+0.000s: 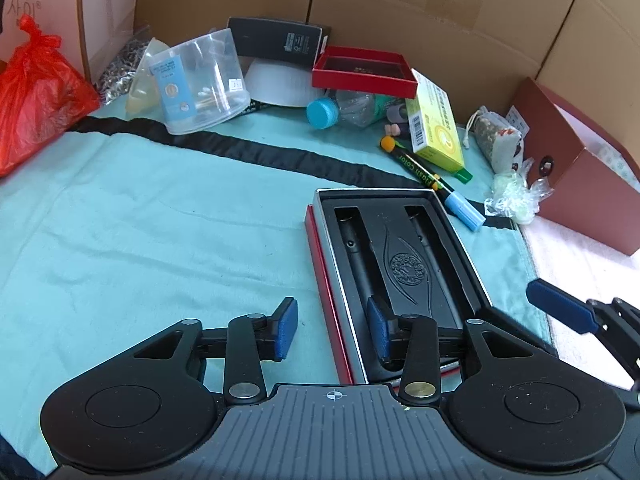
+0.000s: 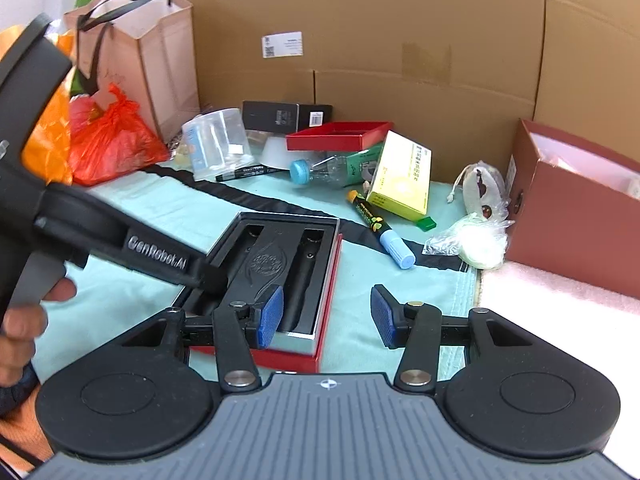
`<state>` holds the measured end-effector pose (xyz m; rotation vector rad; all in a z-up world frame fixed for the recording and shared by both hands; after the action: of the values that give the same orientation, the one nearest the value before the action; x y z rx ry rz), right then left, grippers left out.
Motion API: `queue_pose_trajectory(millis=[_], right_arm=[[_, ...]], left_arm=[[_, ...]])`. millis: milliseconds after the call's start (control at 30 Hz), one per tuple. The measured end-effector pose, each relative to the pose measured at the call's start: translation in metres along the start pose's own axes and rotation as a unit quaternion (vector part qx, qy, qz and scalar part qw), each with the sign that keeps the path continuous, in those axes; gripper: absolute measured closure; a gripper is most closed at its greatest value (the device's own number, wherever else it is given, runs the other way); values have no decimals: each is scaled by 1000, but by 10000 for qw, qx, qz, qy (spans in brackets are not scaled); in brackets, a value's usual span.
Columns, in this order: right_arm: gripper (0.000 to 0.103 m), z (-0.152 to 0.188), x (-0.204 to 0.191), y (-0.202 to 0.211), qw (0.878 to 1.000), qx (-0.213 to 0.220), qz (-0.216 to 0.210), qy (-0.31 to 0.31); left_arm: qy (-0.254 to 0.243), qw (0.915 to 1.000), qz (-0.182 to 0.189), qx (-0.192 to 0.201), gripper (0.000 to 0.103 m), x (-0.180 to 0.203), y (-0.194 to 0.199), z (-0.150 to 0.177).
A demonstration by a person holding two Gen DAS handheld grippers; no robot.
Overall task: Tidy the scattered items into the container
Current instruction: 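Grip the rim of the open black-lined box with both tools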
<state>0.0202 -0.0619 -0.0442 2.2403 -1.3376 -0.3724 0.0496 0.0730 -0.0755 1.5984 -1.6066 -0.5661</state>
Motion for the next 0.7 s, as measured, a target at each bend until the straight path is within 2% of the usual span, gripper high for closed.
queue_pose_trajectory(millis=[267, 367, 533, 700], right_arm=[[50, -3, 0, -21, 9998, -198, 37, -47], [51, -3, 1, -28, 9995, -287, 50, -121], [58, -5, 4, -35, 9991, -355, 37, -219], [62, -10, 4, -42, 9990, -390, 21, -238]], left_arm=[[52, 10000, 46, 40, 57, -4, -6, -5], [-11, 10000, 53, 67, 64, -3, -7, -6], [-177, 9996, 175, 110, 85, 0, -8, -7], [-440, 9986, 99, 263, 84, 6, -9, -5]])
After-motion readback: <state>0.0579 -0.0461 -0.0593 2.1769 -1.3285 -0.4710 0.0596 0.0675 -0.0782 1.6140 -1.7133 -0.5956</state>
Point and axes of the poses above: each gripper's, at about its wrist camera, not at the fingertips, and y roughly against the way its jaws point, x to its right, z to its underside, the point moved 2 cm from there along -y, roughly the way its jaws point, and after that the axes turned 3 degrees about y, right-handed, at the moved point
